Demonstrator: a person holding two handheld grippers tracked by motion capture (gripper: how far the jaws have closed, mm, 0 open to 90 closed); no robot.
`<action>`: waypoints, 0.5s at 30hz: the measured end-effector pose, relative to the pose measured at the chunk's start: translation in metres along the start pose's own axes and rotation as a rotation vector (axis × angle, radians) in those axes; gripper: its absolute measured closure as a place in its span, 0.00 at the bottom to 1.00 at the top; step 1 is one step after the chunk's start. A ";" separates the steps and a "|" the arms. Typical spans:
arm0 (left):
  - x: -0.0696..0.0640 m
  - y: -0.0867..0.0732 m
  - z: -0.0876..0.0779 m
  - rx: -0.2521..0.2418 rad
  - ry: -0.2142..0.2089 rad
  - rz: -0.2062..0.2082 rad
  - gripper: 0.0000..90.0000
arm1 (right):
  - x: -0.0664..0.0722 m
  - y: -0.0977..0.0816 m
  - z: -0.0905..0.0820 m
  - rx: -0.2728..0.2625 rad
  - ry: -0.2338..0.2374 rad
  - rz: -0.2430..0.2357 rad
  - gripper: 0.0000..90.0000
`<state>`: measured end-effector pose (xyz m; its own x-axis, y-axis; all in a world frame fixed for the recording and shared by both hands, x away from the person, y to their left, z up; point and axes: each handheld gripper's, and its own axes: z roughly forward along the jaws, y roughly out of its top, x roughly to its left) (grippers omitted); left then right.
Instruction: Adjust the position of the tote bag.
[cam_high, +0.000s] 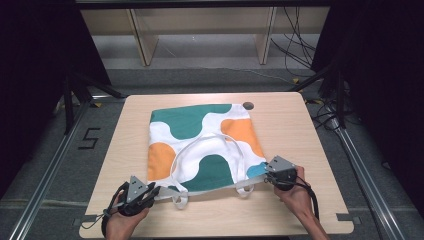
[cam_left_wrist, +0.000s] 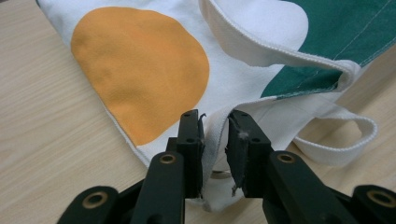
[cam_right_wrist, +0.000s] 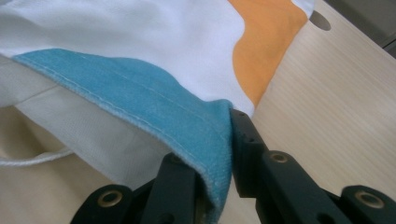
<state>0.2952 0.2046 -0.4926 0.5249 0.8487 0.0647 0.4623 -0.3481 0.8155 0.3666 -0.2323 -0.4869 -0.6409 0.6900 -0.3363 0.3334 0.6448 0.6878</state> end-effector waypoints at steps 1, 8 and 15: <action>0.000 0.000 0.000 0.000 0.000 0.000 0.83 | 0.000 0.000 0.000 0.000 0.000 0.000 0.91; -0.019 0.006 0.009 0.009 -0.057 0.087 0.83 | 0.007 -0.028 -0.052 -0.016 0.005 0.087 0.89; -0.016 0.004 0.011 0.076 -0.041 0.135 0.70 | 0.014 -0.038 -0.063 -0.016 0.017 0.095 0.86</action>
<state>0.2961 0.1851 -0.4965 0.6141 0.7757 0.1455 0.4375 -0.4880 0.7553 0.3015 -0.2676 -0.4774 -0.6184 0.7422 -0.2584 0.3819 0.5711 0.7266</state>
